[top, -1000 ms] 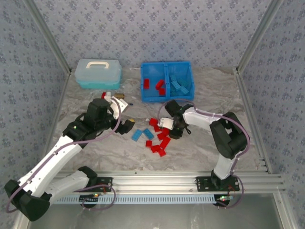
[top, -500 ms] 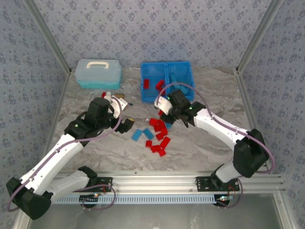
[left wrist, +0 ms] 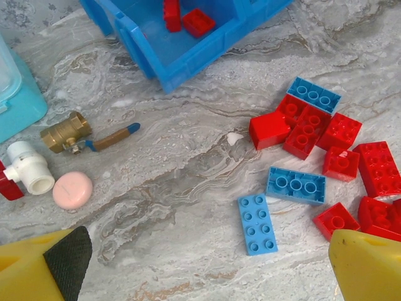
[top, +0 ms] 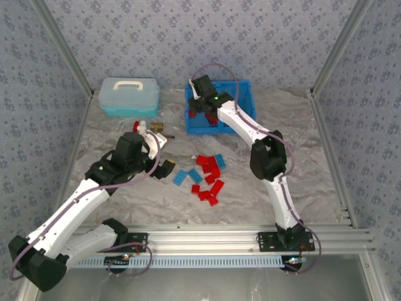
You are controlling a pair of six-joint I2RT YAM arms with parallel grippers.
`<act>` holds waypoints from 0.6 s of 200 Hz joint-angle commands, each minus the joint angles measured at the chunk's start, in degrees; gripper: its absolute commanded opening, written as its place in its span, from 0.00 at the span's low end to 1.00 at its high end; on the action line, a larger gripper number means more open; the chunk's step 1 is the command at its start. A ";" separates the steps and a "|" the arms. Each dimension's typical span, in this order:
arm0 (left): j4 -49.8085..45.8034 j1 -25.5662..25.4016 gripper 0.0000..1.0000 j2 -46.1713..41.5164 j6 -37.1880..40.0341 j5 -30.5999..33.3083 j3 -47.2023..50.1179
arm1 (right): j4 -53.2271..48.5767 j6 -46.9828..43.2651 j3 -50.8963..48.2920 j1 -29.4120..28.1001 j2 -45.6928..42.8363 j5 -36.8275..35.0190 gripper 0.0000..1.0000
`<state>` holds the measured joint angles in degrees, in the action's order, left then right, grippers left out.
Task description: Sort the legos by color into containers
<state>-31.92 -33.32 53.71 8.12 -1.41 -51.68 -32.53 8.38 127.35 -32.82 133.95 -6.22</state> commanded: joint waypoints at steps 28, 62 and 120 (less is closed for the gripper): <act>0.20 0.19 0.99 0.58 0.43 -2.30 -0.66 | -9.47 4.01 11.06 1.33 7.30 1.31 0.38; 0.15 0.20 0.99 2.25 0.65 -2.12 -0.31 | -10.87 3.35 12.43 1.62 4.05 3.57 0.54; -4.84 -1.99 0.95 15.41 -12.00 -2.89 -9.16 | -4.58 3.48 -7.80 2.69 -18.17 3.84 0.58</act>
<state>-34.22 -33.56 64.29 5.52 -2.81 -53.54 -41.21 11.16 129.91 -30.79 130.19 -2.55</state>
